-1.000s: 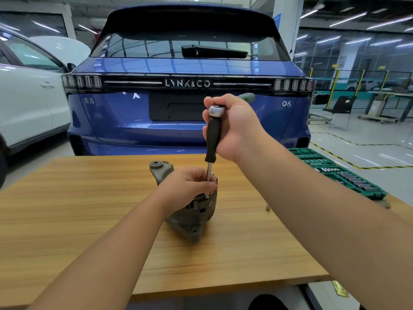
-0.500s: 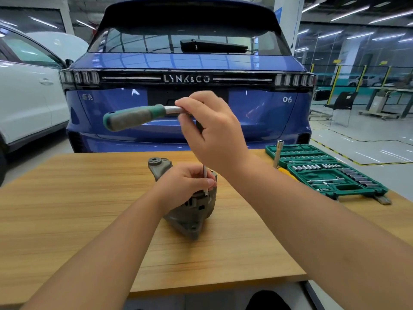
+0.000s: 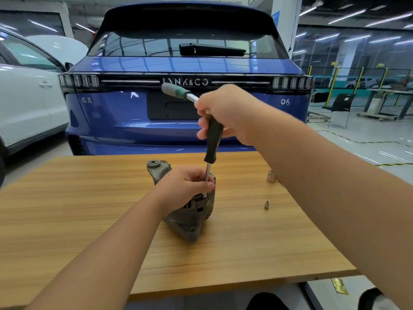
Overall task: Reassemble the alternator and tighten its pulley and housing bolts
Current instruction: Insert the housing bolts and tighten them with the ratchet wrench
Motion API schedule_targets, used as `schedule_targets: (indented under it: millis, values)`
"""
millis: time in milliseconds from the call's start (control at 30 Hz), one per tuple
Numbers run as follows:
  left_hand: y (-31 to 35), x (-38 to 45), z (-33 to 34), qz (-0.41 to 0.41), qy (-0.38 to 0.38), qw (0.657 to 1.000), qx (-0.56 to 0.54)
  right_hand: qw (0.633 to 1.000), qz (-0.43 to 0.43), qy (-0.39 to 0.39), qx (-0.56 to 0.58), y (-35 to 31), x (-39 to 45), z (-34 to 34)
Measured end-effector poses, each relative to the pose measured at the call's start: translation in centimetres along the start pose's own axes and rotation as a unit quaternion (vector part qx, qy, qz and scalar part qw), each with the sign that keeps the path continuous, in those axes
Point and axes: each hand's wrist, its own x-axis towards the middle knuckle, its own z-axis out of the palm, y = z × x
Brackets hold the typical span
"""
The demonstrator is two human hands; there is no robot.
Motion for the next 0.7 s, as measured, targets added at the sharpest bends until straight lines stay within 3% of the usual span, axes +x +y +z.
schedule_targets:
  millis: [100, 167, 233, 300, 367, 433, 500, 700]
  values:
    - [0.2, -0.1, -0.1, 0.000, -0.002, 1.000, -0.004, 0.929, 0.105, -0.110, 0.336, 0.7, -0.4, 0.3]
    - [0.2, -0.1, 0.0, -0.005, 0.002, 1.000, -0.007, 0.881, 0.109, -0.092, 0.451, 1.8, -0.2, 1.4]
    - [0.2, 0.0, 0.0, -0.011, 0.007, 1.000, -0.006, 0.861, 0.067, -0.052, 0.501, 2.7, -0.2, 2.5]
    - [0.3, 0.1, 0.1, -0.013, 0.006, 1.000, -0.009, 0.902, -0.059, 0.018, 0.427, 3.5, -0.4, 3.5]
    - [0.3, 0.1, 0.0, -0.013, 0.004, 1.000, -0.015, 0.942, -0.244, 0.142, 0.181, 4.2, -0.7, 3.8]
    - [0.3, 0.0, 0.0, -0.016, 0.004, 1.000, -0.019, 0.892, -0.384, 0.225, -0.071, 4.9, -0.3, 4.0]
    - [0.3, 0.0, 0.0, -0.021, 0.005, 1.000, -0.016, 0.868, -0.394, 0.248, -0.172, 5.0, -0.1, 3.9]
    - [0.2, 0.1, 0.2, -0.016, 0.010, 1.000, -0.015, 0.886, -0.381, 0.197, -0.177, 5.3, -0.1, 3.1]
